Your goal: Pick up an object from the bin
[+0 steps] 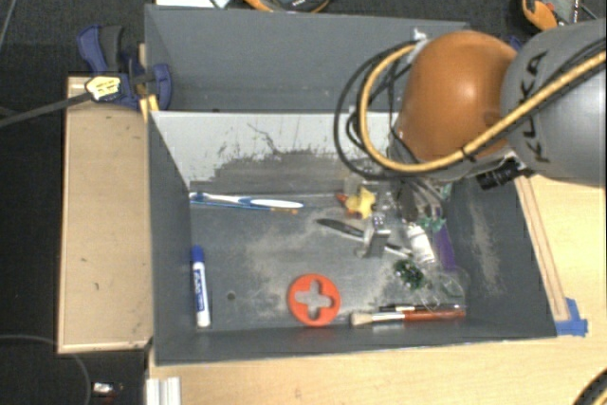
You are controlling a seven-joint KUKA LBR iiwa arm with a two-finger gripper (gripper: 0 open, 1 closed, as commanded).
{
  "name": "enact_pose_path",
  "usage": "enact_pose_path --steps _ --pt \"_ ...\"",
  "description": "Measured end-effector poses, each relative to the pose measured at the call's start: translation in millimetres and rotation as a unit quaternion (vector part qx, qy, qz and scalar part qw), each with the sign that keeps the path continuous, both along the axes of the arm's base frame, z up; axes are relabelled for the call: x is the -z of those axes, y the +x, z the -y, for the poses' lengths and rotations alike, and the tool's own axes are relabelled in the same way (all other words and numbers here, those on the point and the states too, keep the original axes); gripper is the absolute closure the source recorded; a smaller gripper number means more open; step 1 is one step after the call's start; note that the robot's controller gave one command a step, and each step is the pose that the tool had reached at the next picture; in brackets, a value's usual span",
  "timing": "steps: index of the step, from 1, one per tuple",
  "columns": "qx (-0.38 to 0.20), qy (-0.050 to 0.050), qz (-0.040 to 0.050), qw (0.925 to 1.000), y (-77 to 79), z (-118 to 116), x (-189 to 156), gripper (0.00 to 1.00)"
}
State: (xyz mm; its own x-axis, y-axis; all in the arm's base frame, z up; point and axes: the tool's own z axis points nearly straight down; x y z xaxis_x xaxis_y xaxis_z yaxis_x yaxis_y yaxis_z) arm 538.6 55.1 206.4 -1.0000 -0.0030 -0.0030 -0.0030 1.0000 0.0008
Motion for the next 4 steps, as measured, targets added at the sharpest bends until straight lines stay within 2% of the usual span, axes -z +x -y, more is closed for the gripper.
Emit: enact_pose_path --steps 1,2,3,4 --pt "0.057 0.001 0.0028 0.9984 44.7 43 122 0.00" --pt "0.078 0.003 0.0107 0.9969 44.0 46 146 0.00" --pt "0.171 0.003 0.0095 0.9852 7.9 70 134 0.00" --pt "0.128 0.004 0.0159 0.9917 19.1 94 135 0.00"
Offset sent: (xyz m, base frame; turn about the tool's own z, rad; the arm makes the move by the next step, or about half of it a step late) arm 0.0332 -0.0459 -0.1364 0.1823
